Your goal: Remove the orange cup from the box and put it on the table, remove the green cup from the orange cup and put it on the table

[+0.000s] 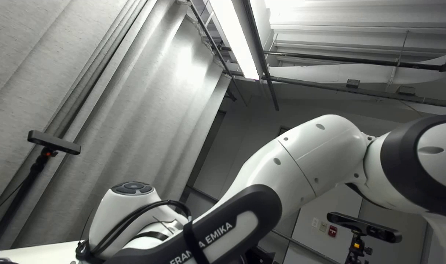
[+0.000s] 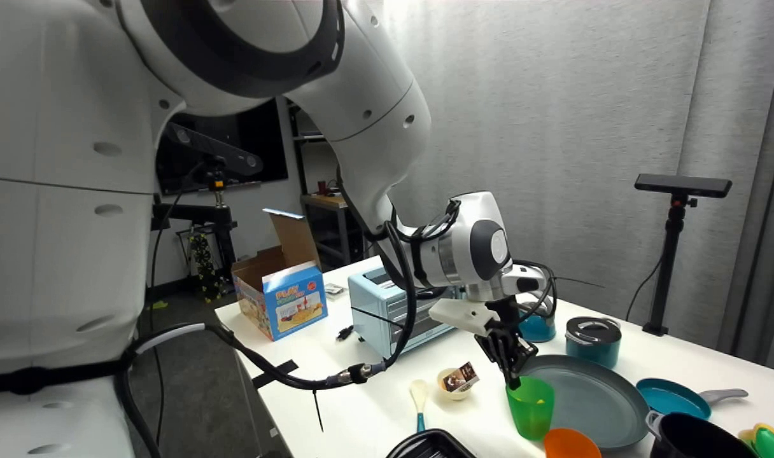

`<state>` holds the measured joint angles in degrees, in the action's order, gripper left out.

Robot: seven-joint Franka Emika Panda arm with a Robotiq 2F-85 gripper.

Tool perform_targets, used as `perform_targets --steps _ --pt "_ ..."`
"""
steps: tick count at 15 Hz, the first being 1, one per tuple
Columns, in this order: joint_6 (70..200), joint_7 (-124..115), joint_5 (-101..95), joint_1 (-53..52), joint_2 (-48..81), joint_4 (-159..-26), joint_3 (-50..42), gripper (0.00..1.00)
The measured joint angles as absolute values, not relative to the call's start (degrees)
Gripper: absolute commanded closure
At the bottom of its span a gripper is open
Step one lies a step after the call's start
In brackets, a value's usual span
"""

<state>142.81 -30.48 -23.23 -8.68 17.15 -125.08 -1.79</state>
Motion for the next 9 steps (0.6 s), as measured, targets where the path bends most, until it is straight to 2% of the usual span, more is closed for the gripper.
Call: perform_targets --steps 9 --pt "142.91 -29.19 -22.56 -8.69 21.14 -121.34 -1.80 0.99"
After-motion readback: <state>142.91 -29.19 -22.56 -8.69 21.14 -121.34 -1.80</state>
